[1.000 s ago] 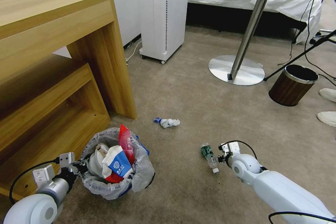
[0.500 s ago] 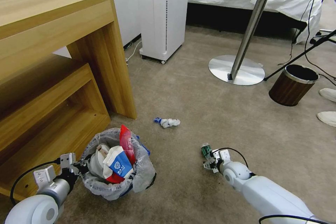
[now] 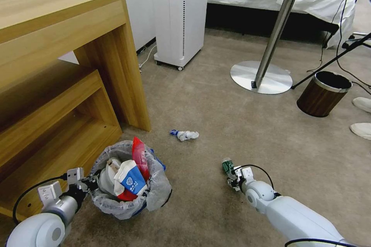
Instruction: Pick up the trash bin and place the garbage on the floor into it.
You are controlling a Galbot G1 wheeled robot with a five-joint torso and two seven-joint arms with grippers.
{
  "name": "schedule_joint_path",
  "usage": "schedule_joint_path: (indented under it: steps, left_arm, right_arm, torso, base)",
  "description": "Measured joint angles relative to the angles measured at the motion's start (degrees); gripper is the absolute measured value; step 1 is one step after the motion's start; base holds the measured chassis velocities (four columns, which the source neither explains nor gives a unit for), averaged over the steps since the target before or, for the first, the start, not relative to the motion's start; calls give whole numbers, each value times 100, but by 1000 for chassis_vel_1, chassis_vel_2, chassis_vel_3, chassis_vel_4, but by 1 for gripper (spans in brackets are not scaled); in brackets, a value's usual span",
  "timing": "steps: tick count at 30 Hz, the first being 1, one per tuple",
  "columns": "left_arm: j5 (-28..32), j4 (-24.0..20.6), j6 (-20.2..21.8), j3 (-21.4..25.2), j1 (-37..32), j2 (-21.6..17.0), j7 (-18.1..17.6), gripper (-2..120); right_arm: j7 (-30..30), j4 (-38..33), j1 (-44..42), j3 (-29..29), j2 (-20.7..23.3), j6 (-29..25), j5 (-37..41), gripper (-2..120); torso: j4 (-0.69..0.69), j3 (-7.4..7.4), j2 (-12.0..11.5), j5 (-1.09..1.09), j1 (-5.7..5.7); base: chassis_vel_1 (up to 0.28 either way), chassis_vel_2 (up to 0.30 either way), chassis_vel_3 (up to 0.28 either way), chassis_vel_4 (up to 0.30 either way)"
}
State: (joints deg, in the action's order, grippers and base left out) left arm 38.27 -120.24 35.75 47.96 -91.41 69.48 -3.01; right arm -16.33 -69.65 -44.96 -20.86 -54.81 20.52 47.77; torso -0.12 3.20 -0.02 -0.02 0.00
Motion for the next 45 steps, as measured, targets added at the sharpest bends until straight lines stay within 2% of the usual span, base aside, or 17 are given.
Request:
schedule_joint_path:
  steps: [7, 10, 11, 14, 15, 17, 24, 27, 28, 31, 32, 35, 36, 39, 40, 44, 45]
  left_arm:
    - [-11, 15, 0, -24, 15, 26, -8, 0]
    - [-12, 32, 0, -15, 22, 19, -10, 0]
    - [-12, 32, 0, -15, 22, 19, -10, 0]
    - [-12, 54, 0, -7, 28, 7, -14, 0]
    - [-12, 54, 0, -7, 28, 7, -14, 0]
    - [-12, 69, 4, -13, 55, 4, -15, 0]
    - [-12, 74, 13, -20, 71, 4, -20, 0]
    - [-17, 75, 19, -30, 73, 13, -22, 0]
    - [-17, 75, 19, -30, 73, 13, -22, 0]
    - [-21, 45, 32, -32, 80, 28, -33, 0]
    - [-21, 45, 32, -32, 80, 28, -33, 0]
    - [-21, -35, 47, -36, 81, 66, -48, 0]
    - [-21, -35, 47, -36, 81, 66, -48, 0]
    - [-28, -125, 50, -21, 29, 114, -51, 0]
    - [-28, -125, 50, -21, 29, 114, -51, 0]
    - [-49, -230, 39, 44, -81, 166, -39, 0]
    - [-49, -230, 39, 44, -81, 166, -39, 0]
  right_arm:
    - [111, -180, -129, 87, 107, -313, 22, 19]
    - [253, -946, -269, 242, 353, -633, 364, 10]
    - [253, -946, -269, 242, 353, -633, 364, 10]
    - [632, -1898, -354, 340, 701, -1280, 476, 9]
    - [632, -1898, -354, 340, 701, -1280, 476, 9]
    - [853, -2778, -292, 332, 960, -1566, 523, 9]
    - [1039, -3504, -129, 261, 1145, -1663, 595, 9]
    - [1113, -4238, 194, 109, 1292, -1600, 724, 9]
    - [1113, -4238, 194, 109, 1292, -1600, 724, 9]
    - [1065, -4958, 885, -482, 1308, -1415, 1000, 9]
    - [1065, -4958, 885, -482, 1308, -1415, 1000, 9]
    - [1046, -5247, 1840, -1619, 1074, -1305, 1343, 9]
    - [1046, -5247, 1840, -1619, 1074, -1305, 1343, 9]
    - [748, -4936, 2867, -2628, 609, -1115, 1649, 9]
    - [748, -4936, 2867, -2628, 609, -1115, 1649, 9]
    - [-93, -4179, 3320, -3166, -58, -582, 2182, 9]
    - [-93, -4179, 3320, -3166, -58, -582, 2182, 9]
  torso:
    - [-1, 1, 0, 1, 0]
    - [1, 1, 0, 2, 0]
    - [1, 1, 0, 2, 0]
    - [0, 1, 0, 3, 0]
    - [0, 1, 0, 3, 0]
    - [-1, 1, 0, 0, 0]
    - [0, 1, 0, 0, 0]
    - [-1, 0, 0, -1, 0]
    - [-1, 0, 0, -1, 0]
    - [0, 0, 0, -2, 0]
    - [0, 0, 0, -2, 0]
    - [0, 0, 0, 0, 0]
    - [0, 0, 0, 0, 0]
    - [1, 1, 0, -1, 0]
    - [1, 1, 0, -1, 0]
    - [1, 1, 0, 0, 0]
    - [1, 1, 0, 0, 0]
  base:
    - [0, 0, 0, 0]
    - [0, 0, 0, 0]
    - [0, 0, 0, 0]
    - [0, 0, 0, 0]
    - [0, 0, 0, 0]
    - [0, 0, 0, 0]
    - [0, 0, 0, 0]
    - [0, 0, 0, 0]
    - [0, 0, 0, 0]
    - [0, 0, 0, 0]
    - [0, 0, 0, 0]
    - [0, 0, 0, 0]
    - [0, 0, 0, 0]
    - [0, 0, 0, 0]
    - [0, 0, 0, 0]
    - [0, 0, 0, 0]
    - [0, 0, 0, 0]
